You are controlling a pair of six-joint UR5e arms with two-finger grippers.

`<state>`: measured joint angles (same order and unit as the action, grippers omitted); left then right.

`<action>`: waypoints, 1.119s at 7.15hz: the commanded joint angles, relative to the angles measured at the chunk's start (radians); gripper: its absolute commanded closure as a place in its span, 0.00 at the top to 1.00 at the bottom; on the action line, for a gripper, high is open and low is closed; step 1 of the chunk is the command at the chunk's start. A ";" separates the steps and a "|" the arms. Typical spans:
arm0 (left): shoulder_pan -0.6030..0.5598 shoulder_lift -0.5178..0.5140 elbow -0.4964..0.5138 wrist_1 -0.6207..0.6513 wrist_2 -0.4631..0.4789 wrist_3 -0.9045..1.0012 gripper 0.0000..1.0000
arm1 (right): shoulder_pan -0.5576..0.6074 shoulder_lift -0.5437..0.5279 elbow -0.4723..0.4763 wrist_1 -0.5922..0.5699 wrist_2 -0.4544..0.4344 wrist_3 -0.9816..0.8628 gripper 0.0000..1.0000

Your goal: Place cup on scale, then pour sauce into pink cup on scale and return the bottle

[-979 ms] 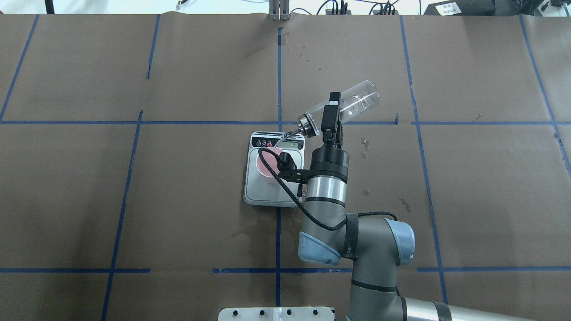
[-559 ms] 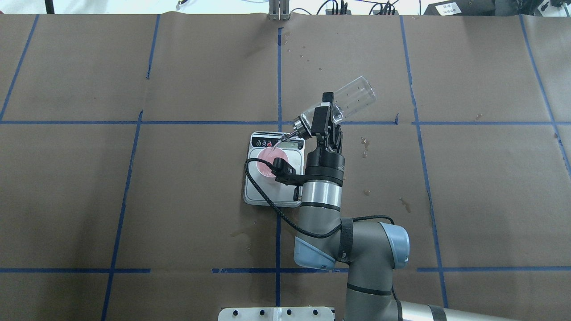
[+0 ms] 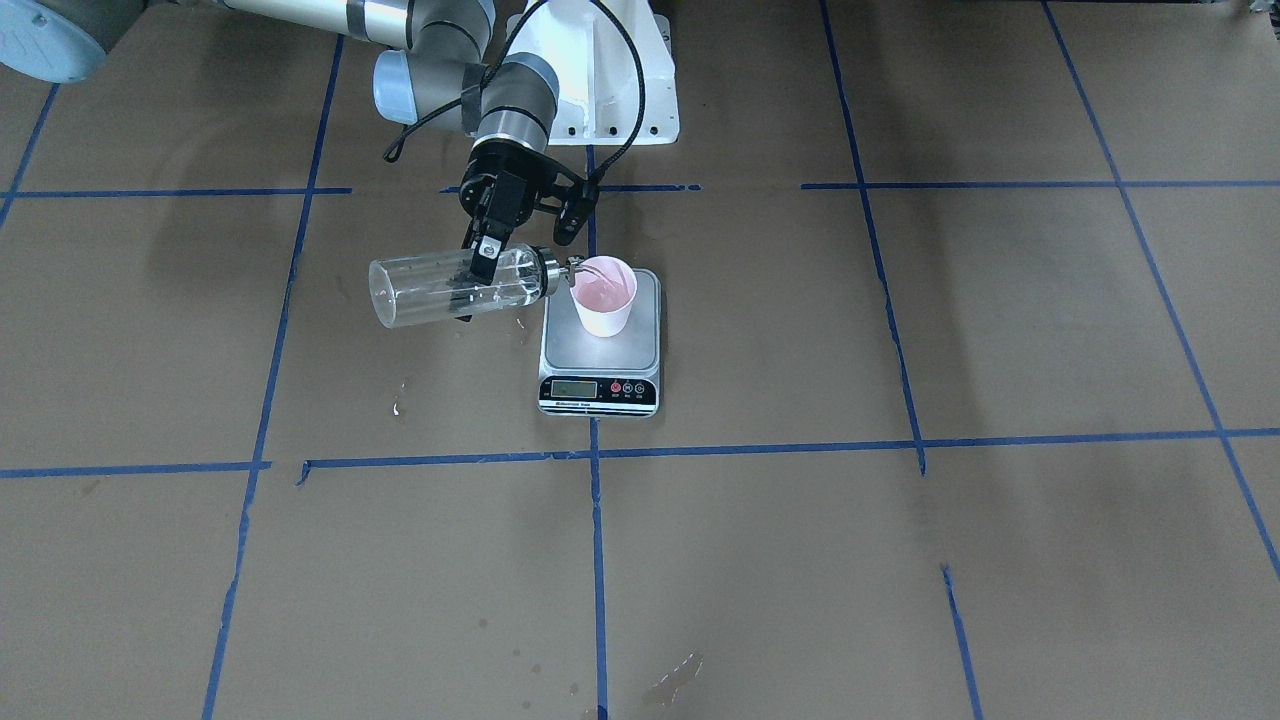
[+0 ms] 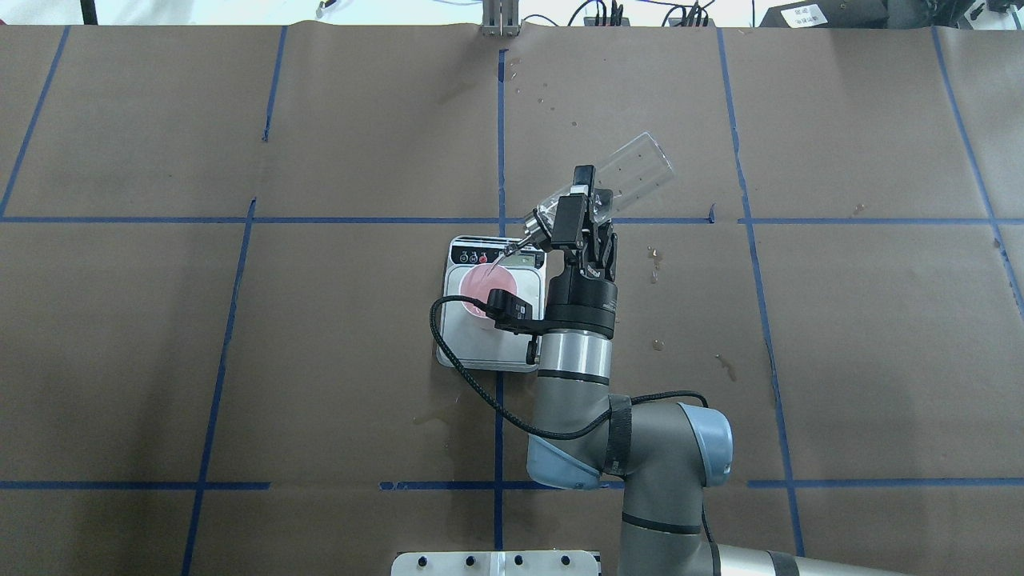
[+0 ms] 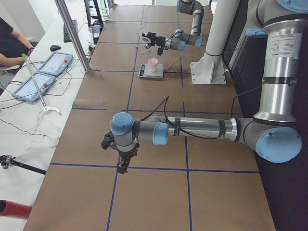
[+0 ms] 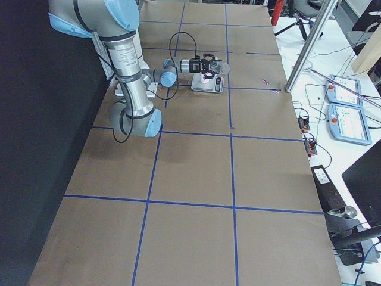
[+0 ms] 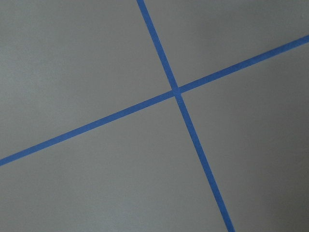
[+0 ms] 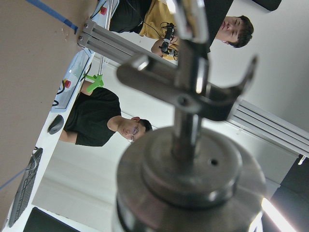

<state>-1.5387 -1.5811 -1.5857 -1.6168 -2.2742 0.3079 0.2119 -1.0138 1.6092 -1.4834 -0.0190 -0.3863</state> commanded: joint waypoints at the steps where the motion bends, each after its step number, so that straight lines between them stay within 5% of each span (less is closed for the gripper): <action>1: 0.000 -0.003 0.001 0.000 -0.001 -0.001 1.00 | -0.006 -0.014 -0.002 0.000 -0.080 -0.072 0.00; 8: 0.000 -0.003 -0.013 0.003 -0.002 -0.006 1.00 | -0.020 -0.016 -0.015 0.123 -0.075 -0.120 0.00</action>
<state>-1.5386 -1.5845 -1.5930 -1.6149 -2.2753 0.3028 0.1928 -1.0276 1.5957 -1.3822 -0.1173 -0.5142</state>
